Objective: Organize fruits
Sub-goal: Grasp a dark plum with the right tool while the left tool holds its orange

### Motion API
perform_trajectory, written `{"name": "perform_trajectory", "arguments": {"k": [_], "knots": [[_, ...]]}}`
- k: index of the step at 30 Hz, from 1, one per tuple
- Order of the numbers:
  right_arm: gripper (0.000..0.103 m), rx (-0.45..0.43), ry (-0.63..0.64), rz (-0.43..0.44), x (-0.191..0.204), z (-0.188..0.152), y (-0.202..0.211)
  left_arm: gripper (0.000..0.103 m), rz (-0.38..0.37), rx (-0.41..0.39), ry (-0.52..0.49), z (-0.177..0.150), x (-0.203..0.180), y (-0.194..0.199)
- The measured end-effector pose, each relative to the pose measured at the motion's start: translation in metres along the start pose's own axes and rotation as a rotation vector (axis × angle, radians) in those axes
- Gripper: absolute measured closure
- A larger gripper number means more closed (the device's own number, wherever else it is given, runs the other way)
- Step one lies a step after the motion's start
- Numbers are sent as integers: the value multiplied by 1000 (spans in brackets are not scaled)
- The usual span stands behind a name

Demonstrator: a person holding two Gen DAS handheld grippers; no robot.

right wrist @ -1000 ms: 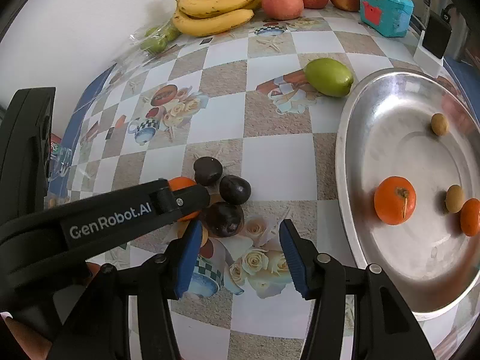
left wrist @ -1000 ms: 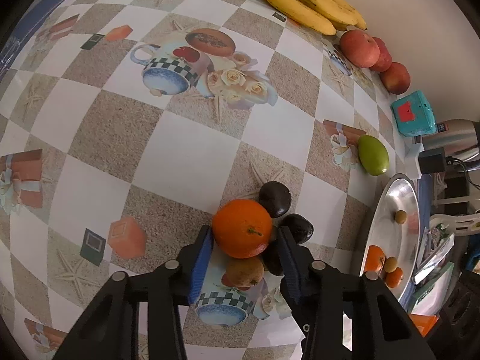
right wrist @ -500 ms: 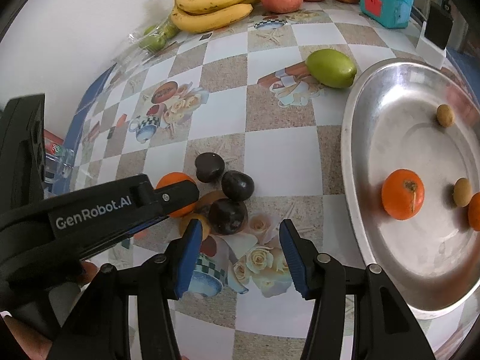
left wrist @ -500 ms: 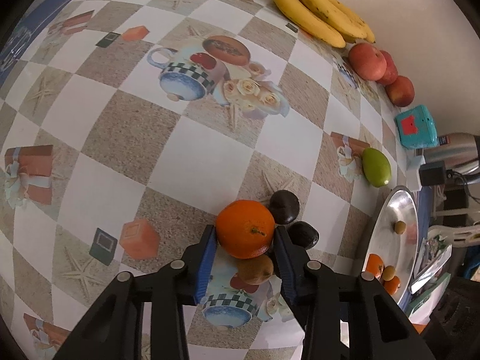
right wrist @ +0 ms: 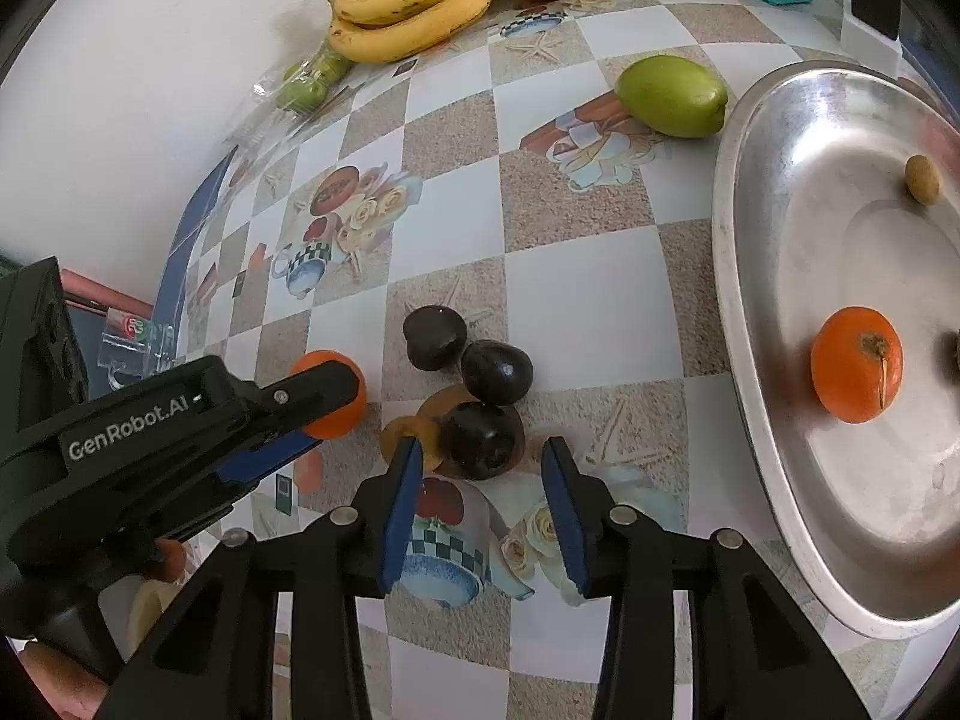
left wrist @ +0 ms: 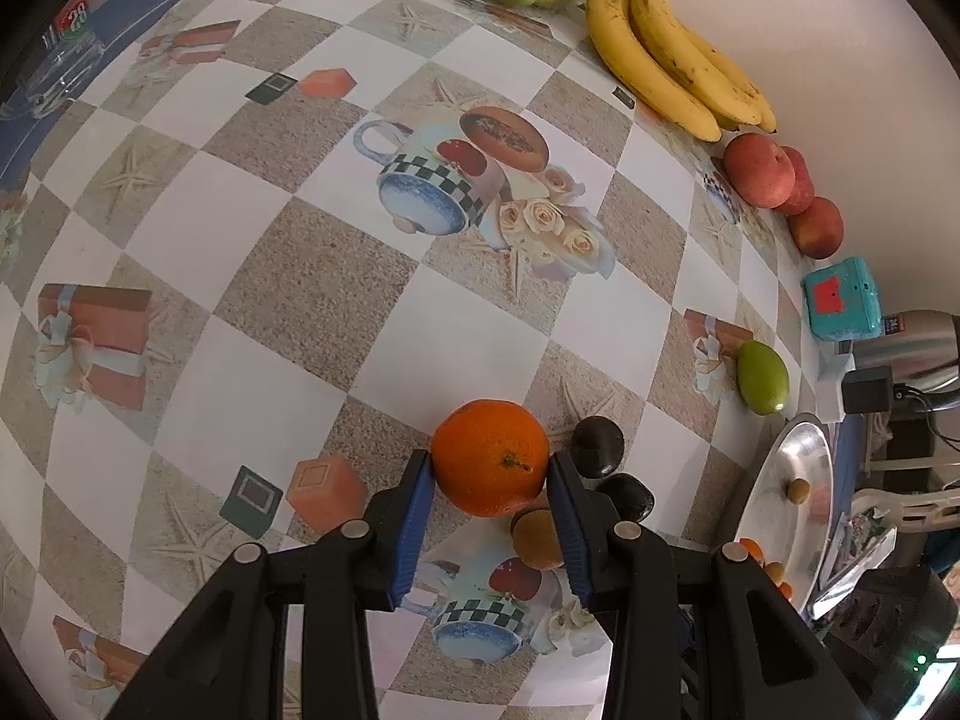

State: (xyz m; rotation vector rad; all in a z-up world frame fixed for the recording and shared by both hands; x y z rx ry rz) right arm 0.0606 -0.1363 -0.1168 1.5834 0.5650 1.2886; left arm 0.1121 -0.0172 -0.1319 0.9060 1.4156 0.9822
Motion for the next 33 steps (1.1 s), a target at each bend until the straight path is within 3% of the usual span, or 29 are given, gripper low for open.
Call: {"name": "perform_trajectory", "arguments": {"k": [12,33], "knots": [[75,5,-34,56,-1,3,-5,62,10,-4,3,1,-1,-1],[76,-25,-42,124,-4,4,17,62,89,-53,5,2,5,7]]}}
Point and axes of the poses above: each gripper's, at about its wrist camera, not at the fingertips, and y roughly against the way its jaws point, x to its left, z to its top, the point moved 8 cm from there along -y, roughly the way its jaws point, and after that the axes turned 9 degrees about x, right-handed, at the moved point
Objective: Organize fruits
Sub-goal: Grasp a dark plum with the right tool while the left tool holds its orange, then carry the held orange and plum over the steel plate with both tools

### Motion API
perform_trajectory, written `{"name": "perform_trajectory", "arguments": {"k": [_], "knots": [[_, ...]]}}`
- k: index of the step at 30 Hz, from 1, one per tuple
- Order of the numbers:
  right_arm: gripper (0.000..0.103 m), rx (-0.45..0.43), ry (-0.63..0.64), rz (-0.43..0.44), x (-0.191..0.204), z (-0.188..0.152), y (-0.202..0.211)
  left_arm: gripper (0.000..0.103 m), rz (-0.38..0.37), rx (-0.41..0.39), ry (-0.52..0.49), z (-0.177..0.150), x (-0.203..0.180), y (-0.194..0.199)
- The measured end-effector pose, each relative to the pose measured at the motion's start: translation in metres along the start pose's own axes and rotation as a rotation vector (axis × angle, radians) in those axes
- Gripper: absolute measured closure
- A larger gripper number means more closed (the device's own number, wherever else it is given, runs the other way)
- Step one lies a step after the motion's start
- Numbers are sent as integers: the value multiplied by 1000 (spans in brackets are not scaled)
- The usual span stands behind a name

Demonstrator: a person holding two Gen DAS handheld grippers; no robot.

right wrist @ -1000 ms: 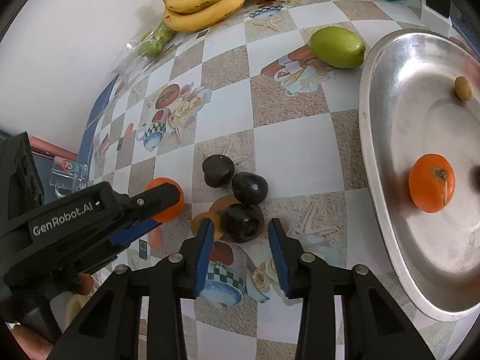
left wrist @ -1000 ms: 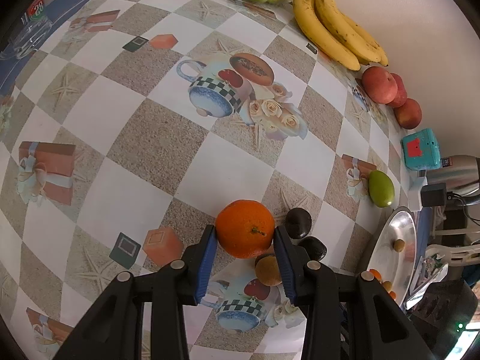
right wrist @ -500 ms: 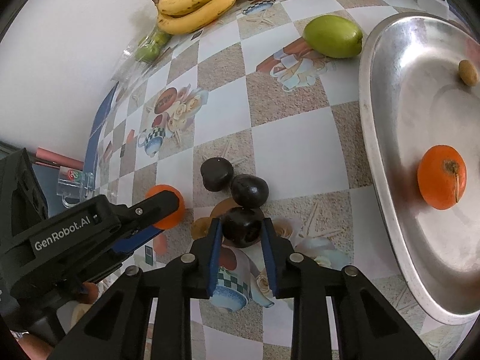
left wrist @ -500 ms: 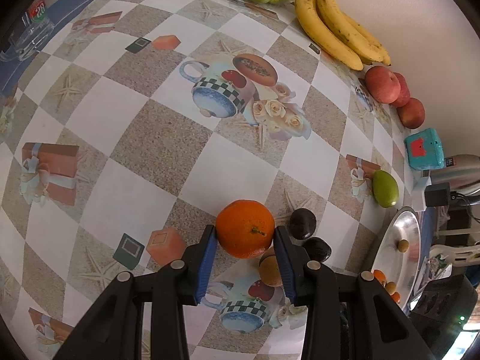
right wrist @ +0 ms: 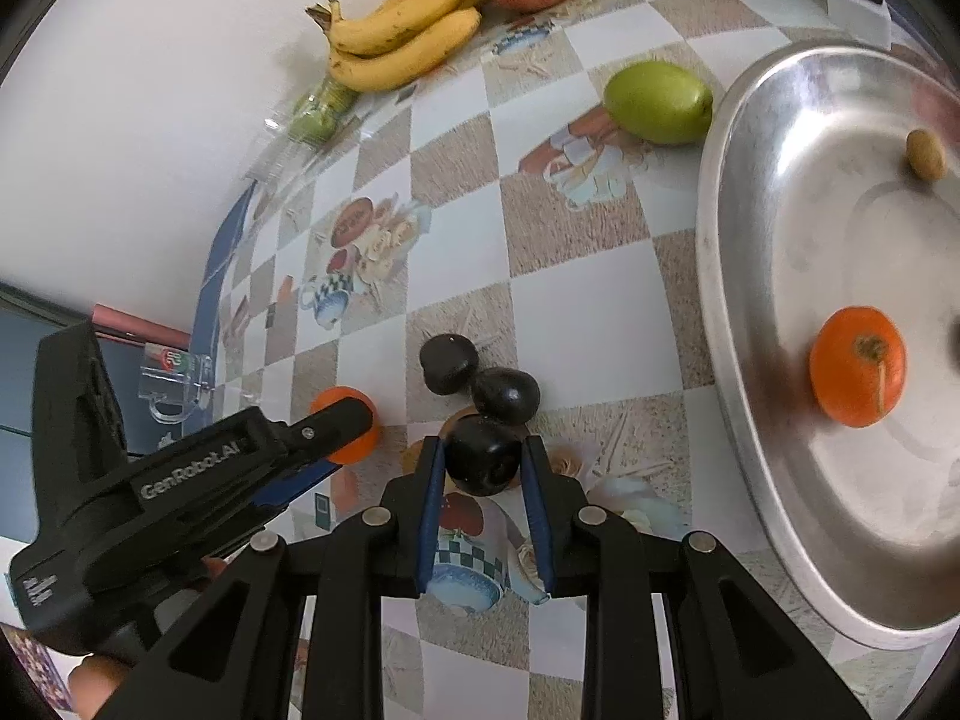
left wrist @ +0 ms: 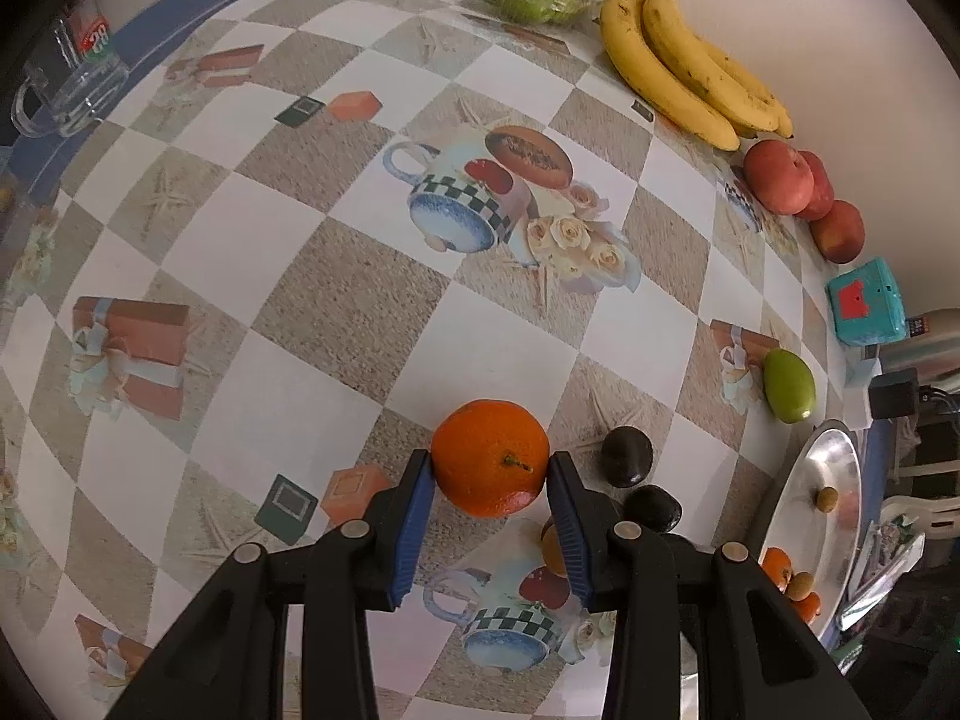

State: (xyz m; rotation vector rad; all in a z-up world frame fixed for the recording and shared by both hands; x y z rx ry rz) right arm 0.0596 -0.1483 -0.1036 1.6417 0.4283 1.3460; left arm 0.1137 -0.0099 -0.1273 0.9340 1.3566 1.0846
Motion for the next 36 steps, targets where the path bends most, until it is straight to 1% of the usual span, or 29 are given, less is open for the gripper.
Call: {"name": "perform_trajectory", "arguments": {"k": [11,26,36], "knots": [[76,-53,18,20,-1,4,27,62,22,-37,-4,-2,-1,10],[76,-127,55,-28,-3,10,57,62,44,-68,-51,-8,-18,20],[76,-170,40,-66,-18,16,75,62,46,-75,-107,-14,-45,22]]}}
Point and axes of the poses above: each gripper's, at about its wrist camera, not at the fingertips, and y roughly against the way its jaws point, x to its left, z to its top, the point moved 8 cm from there along -y, roughly the way its jaws point, and after that the axes turned 9 degrees about x, right-handed, at the moved point
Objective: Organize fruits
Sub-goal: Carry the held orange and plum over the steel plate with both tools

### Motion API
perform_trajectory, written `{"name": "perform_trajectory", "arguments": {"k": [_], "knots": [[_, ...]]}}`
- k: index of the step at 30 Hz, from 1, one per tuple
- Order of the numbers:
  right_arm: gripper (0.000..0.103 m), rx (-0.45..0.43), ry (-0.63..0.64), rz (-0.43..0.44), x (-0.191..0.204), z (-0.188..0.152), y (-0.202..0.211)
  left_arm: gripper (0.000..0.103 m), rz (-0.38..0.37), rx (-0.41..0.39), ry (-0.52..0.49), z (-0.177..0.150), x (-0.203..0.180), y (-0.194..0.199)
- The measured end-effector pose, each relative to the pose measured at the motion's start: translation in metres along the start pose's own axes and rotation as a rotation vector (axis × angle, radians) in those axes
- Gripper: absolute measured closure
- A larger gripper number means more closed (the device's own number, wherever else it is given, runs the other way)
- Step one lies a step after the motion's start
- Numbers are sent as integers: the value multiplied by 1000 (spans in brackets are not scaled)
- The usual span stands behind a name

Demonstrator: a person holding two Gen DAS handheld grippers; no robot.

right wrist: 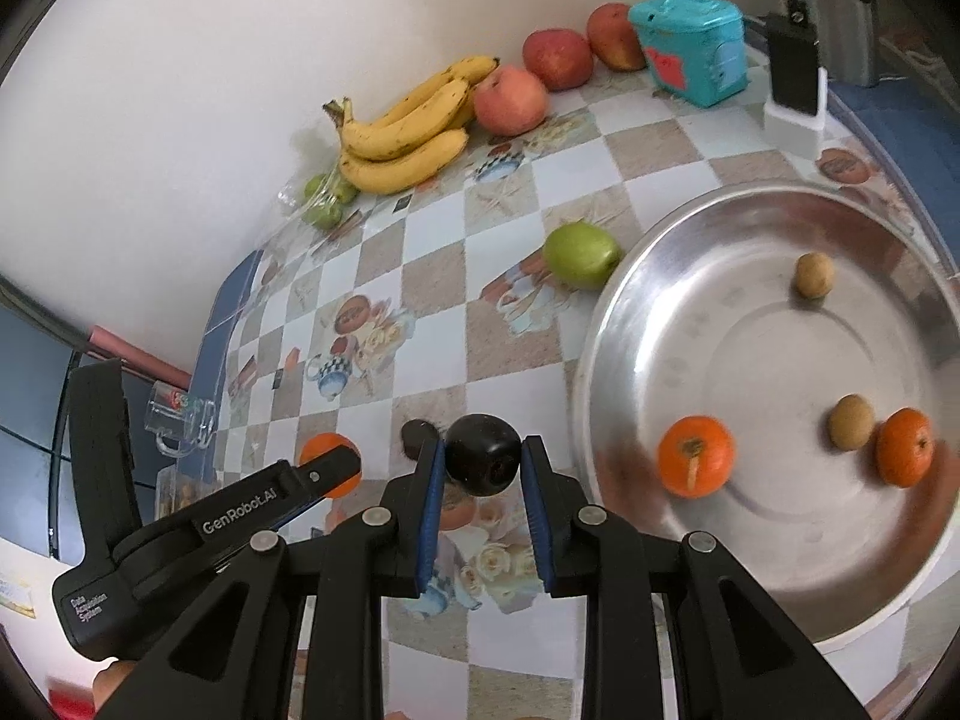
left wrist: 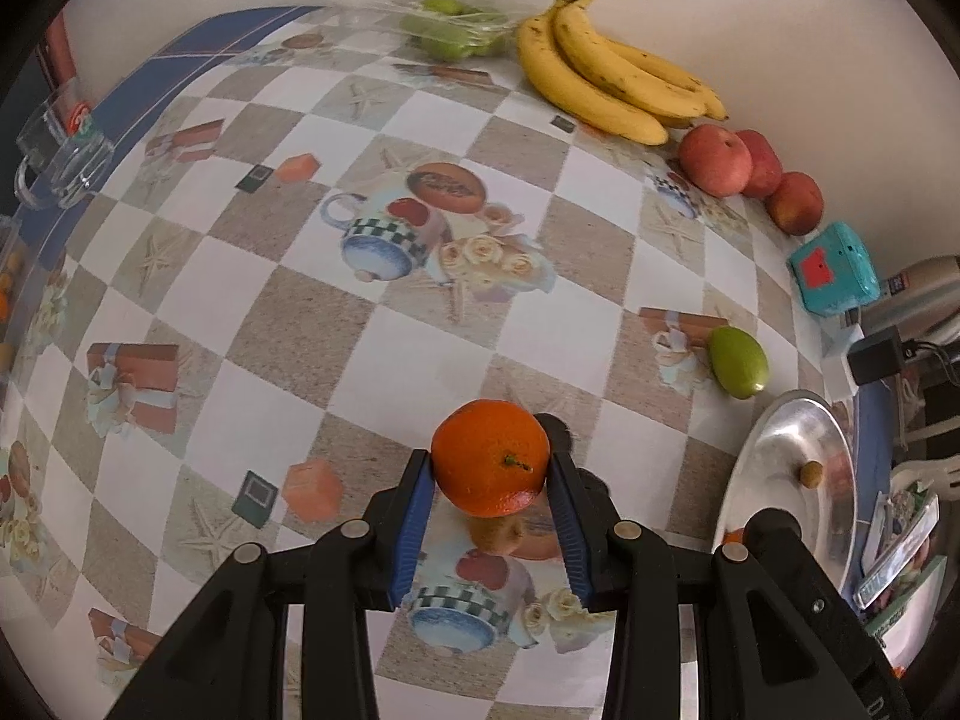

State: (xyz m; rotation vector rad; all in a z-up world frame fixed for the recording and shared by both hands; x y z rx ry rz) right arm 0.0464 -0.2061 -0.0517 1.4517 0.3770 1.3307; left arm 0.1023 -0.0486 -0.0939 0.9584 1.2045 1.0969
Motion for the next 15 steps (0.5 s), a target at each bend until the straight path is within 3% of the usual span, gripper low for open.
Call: {"name": "perform_trajectory", "arguments": {"k": [15], "knots": [[76,-96,-113,-85,-61,17,32,62,-36,25,-146,-10,-70,-5]]}}
Point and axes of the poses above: each gripper's, at about its wrist camera, not at the fingertips, and y roughly against the way its jaws point, x to its left, z to its top, the point moved 8 cm from there along -y, roughly the way its jaws point, and after that the axes turned 9 degrees about x, right-handed, at the moved point
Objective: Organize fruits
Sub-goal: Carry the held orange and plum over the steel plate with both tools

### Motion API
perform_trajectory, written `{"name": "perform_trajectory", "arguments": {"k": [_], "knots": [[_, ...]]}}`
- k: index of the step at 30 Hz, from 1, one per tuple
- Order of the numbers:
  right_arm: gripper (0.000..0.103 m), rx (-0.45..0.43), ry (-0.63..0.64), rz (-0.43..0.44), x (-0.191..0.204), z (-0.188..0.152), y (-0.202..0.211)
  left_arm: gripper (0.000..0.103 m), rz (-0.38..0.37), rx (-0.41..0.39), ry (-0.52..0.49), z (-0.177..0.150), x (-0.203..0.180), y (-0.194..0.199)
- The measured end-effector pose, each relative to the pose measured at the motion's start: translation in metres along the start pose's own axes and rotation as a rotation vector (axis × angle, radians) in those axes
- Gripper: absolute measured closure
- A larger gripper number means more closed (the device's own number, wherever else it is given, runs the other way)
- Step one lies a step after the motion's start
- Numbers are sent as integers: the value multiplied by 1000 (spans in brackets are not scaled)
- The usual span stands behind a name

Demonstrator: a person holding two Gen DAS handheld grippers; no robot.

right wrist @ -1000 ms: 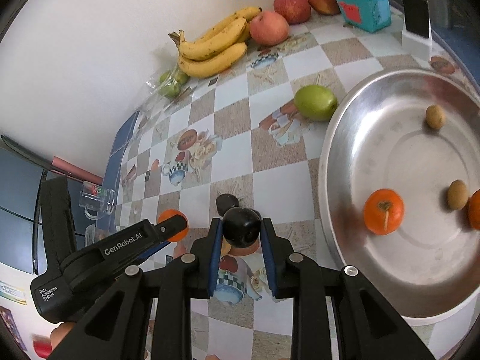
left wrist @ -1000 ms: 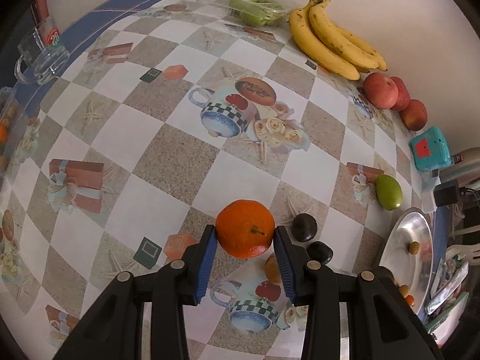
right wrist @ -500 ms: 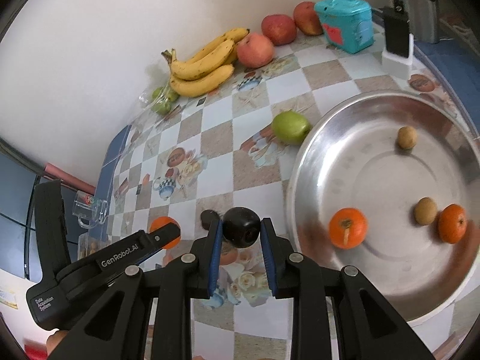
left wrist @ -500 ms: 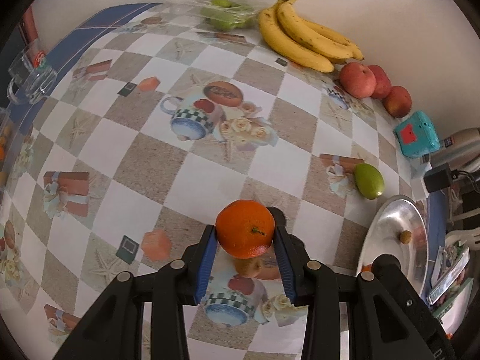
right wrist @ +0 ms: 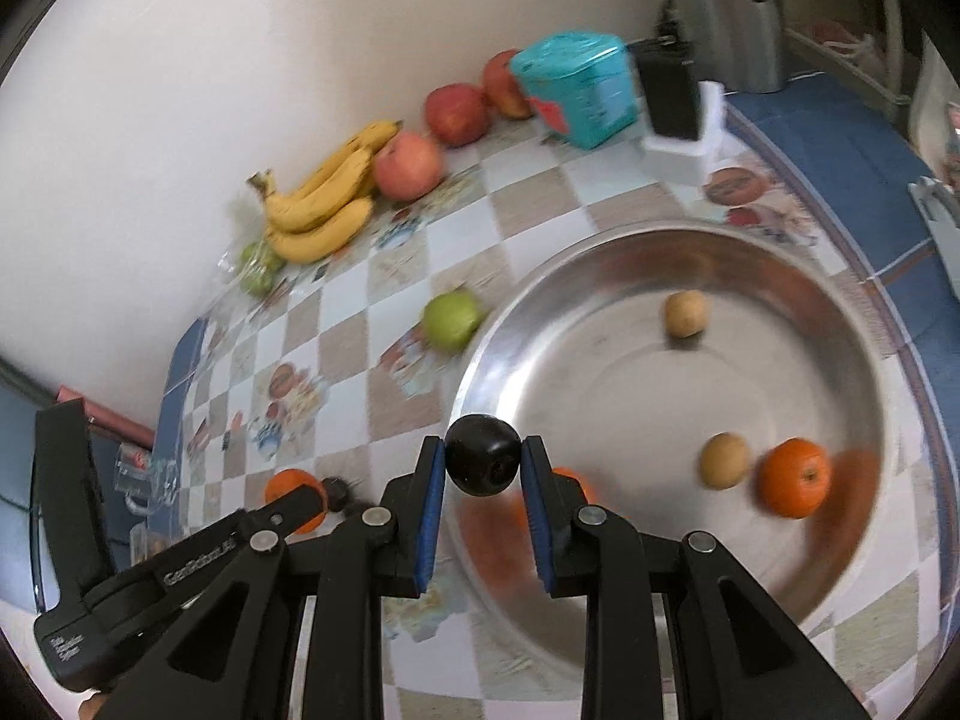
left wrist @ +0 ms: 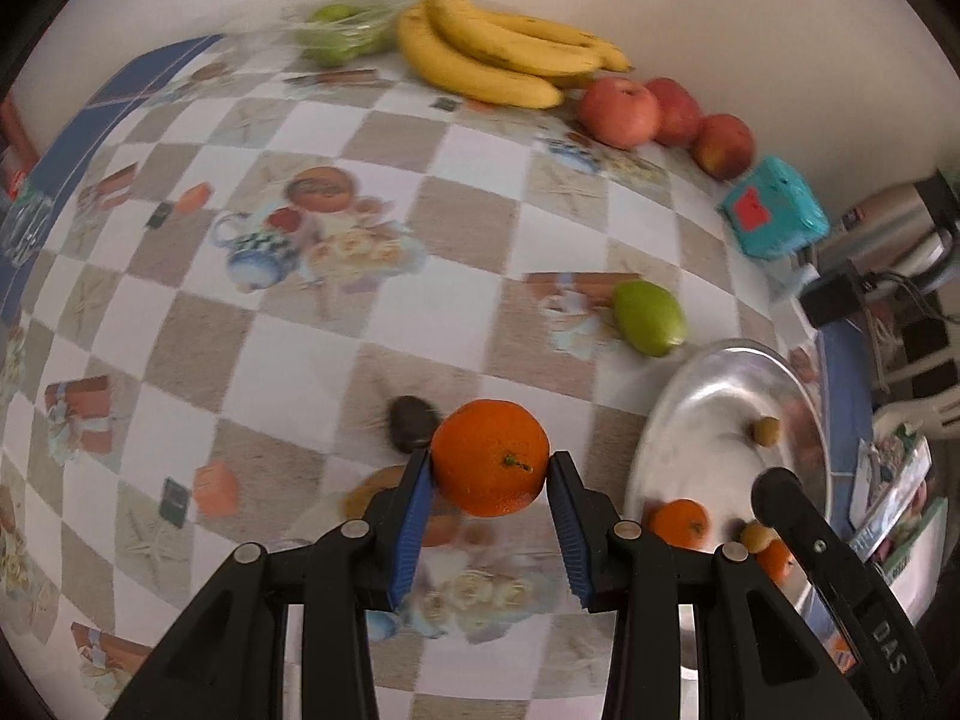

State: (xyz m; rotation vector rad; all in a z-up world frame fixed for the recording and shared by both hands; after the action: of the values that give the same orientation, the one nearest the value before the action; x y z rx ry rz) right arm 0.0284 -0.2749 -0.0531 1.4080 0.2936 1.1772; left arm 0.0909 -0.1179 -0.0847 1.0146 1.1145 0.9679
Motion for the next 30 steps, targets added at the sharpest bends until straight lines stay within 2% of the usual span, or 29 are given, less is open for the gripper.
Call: {"name": "perform_trajectory", "arguments": {"k": [6,13,22,30], "knots": [[76,-49,-68,-37,-33,10,8,62,-10,-7,-105,2,-43,-3],[76,-84,-102,-77,-53,17,10,62,-23,1,-192,5,-81,-16],[76,-96,-108,-188,-76,25,7,62,-11,8,-247,10,-104,-35],[76,-85,-98,-246,-89,26,0,62,-1,17,-289,7,-117,-49]]}}
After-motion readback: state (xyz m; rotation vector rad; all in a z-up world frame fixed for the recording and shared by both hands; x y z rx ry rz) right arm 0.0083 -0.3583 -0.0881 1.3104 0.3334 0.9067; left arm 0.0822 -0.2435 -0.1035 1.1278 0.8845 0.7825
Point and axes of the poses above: each gripper's, at about its wrist camera, not at the fingertips, and y roughly against the way its jaws point, x to its left, z to its top, the point moved 8 cm from there along -y, roughly the way its jaws point, and after that the axes turned 9 degrees about x, right-handed, at the moved point
